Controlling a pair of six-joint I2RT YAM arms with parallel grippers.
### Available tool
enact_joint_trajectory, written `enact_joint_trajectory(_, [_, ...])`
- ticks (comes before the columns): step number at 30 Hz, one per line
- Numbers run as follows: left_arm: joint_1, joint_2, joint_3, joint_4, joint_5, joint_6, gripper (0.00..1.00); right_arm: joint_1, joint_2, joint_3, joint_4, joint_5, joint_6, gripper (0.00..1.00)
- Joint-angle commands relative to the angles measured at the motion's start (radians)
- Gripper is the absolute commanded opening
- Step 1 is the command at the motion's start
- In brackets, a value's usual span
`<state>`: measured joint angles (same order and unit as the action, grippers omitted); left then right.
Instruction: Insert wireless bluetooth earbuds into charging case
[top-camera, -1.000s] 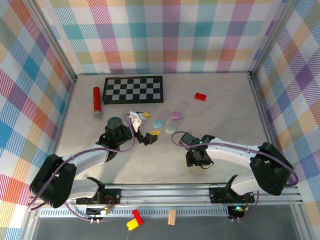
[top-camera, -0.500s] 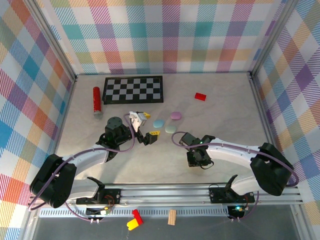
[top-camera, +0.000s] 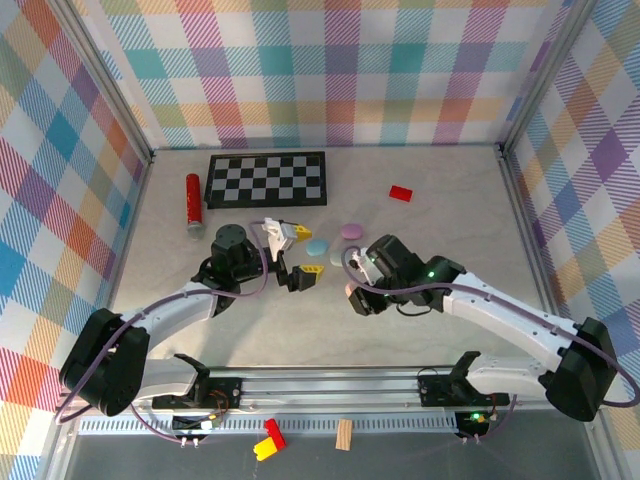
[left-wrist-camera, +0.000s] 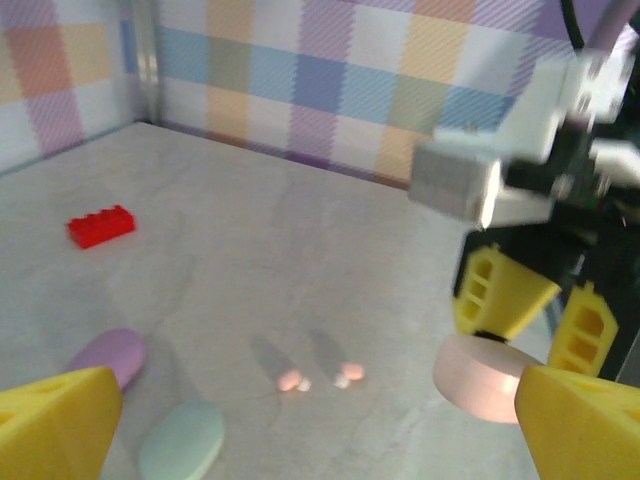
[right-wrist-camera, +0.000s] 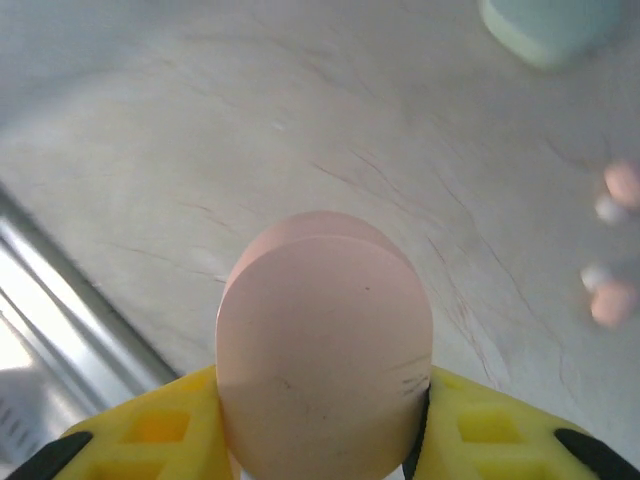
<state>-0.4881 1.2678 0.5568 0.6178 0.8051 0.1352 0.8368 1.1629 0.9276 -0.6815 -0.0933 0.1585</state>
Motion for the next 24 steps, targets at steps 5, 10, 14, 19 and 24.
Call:
enact_joint_trajectory(5, [-0.038,-0.025,0.114,-0.366,0.189,0.155,1.0,-0.013,0.007,0.156,-0.102,-0.201,-0.327,0.32])
enact_joint_trajectory(10, [-0.073,-0.002,0.177,-0.49,0.258,0.231,0.97,-0.013,0.071,0.243,-0.158,-0.271,-0.414,0.31])
enact_joint_trajectory(14, [-0.093,0.028,0.227,-0.626,0.278,0.326,0.92,-0.013,0.119,0.282,-0.164,-0.287,-0.442,0.31])
enact_joint_trajectory(19, [-0.102,0.041,0.245,-0.653,0.32,0.346,0.88,-0.013,0.163,0.312,-0.165,-0.294,-0.459,0.31])
enact_joint_trajectory(24, [-0.104,0.039,0.245,-0.664,0.331,0.364,0.76,-0.021,0.164,0.307,-0.152,-0.302,-0.465,0.29])
